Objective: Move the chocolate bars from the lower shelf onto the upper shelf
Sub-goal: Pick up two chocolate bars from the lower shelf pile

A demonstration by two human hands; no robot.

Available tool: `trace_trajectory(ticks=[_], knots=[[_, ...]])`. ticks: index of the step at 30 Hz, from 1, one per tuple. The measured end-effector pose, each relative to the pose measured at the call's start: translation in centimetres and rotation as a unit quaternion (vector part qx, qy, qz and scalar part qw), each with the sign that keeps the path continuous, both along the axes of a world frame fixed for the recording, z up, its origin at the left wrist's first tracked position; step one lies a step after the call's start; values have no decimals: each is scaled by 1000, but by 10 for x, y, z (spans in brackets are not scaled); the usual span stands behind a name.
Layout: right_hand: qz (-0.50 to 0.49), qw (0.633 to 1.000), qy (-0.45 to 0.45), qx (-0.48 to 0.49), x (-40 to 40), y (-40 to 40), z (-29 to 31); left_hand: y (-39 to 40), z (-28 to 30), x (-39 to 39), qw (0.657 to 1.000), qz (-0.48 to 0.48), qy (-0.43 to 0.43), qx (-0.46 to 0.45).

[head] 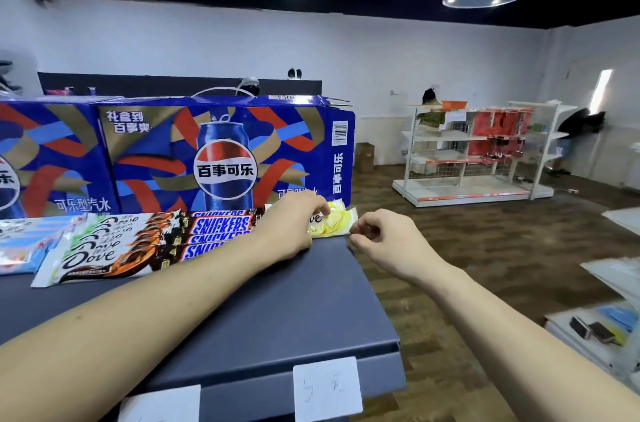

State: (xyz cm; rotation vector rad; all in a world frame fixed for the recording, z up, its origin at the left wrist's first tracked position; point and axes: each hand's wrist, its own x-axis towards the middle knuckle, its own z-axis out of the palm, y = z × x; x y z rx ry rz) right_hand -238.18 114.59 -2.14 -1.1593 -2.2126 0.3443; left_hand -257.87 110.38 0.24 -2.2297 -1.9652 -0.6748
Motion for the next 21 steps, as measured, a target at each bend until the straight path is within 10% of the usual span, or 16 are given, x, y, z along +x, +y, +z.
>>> trace_trajectory(ticks=[21], knots=[[29, 997, -49, 54, -27, -71, -1, -90, 4, 5, 975, 79, 210, -4]])
